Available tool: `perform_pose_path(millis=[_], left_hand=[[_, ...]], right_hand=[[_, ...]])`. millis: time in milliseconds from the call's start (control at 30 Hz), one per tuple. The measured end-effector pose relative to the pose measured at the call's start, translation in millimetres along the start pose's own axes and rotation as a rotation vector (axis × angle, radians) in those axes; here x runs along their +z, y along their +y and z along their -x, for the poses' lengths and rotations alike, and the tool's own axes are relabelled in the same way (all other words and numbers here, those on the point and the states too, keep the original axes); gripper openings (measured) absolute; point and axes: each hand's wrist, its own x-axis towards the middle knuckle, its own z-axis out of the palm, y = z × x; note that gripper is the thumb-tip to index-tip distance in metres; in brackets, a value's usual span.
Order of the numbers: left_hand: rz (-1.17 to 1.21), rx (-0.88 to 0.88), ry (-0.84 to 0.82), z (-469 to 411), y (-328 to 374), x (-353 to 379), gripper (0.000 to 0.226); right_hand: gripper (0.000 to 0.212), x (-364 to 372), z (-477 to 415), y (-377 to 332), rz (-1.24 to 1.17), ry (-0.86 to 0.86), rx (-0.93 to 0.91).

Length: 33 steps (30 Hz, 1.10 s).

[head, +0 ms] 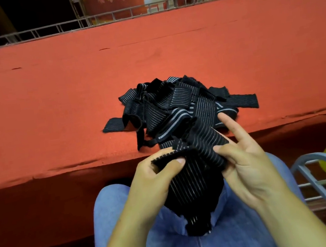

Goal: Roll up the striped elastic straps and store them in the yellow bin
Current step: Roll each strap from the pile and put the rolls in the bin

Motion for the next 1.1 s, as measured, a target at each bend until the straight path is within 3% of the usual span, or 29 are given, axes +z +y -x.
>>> perform_pose_path(millis=[167,267,433,600,667,767,833,967,1033,1100], left_hand=[[-0.012,0.082,-0.045,-1.6,-5.2,0.1,0.030],[-0.034,0.111,-0.028,-2.6,-6.7,2.9,0.023],[-0.060,0.106,0.068,-1.5,-6.5,6.8,0.018],[-0.078,0.090,0.042,0.2,-3.6,8.3,0.022],[-0.080,0.089,0.044,0.5,-5.1,8.5,0.020],[-0.095,0.127,0.063,-0.2,-7.1,8.2,0.011],[-0.103,0.161,0.065,-0.4,-8.5,8.3,0.015],[-0.109,0.209,0.055,0.1,-7.3,7.3,0.016],[-0.114,0.211,0.053,0.7,-6.2,7.3,0.018],[-0.117,0.197,0.051,1.1,-6.1,7.4,0.018]], right_hand=[[0.083,1.3,4.6,3.0,0.143,-0.096,-0.028],[0.078,2.5,7.3,5.4,0.200,-0.140,-0.037],[0.039,3.3,7.3,10.6,0.209,-0.117,-0.116],[0.026,-0.4,4.8,14.7,0.302,-0.117,-0.209],[0.029,-3.3,2.9,16.8,0.396,-0.126,-0.275],[0.054,-4.6,2.6,20.4,0.456,-0.126,-0.324],[0.063,-3.5,4.0,20.6,0.392,-0.098,-0.272],[0.054,-6.3,0.7,21.6,0.385,0.073,-0.049],[0.062,-9.5,2.3,21.2,0.425,0.054,0.092],[0.049,-9.5,4.7,21.1,0.423,-0.022,0.162]])
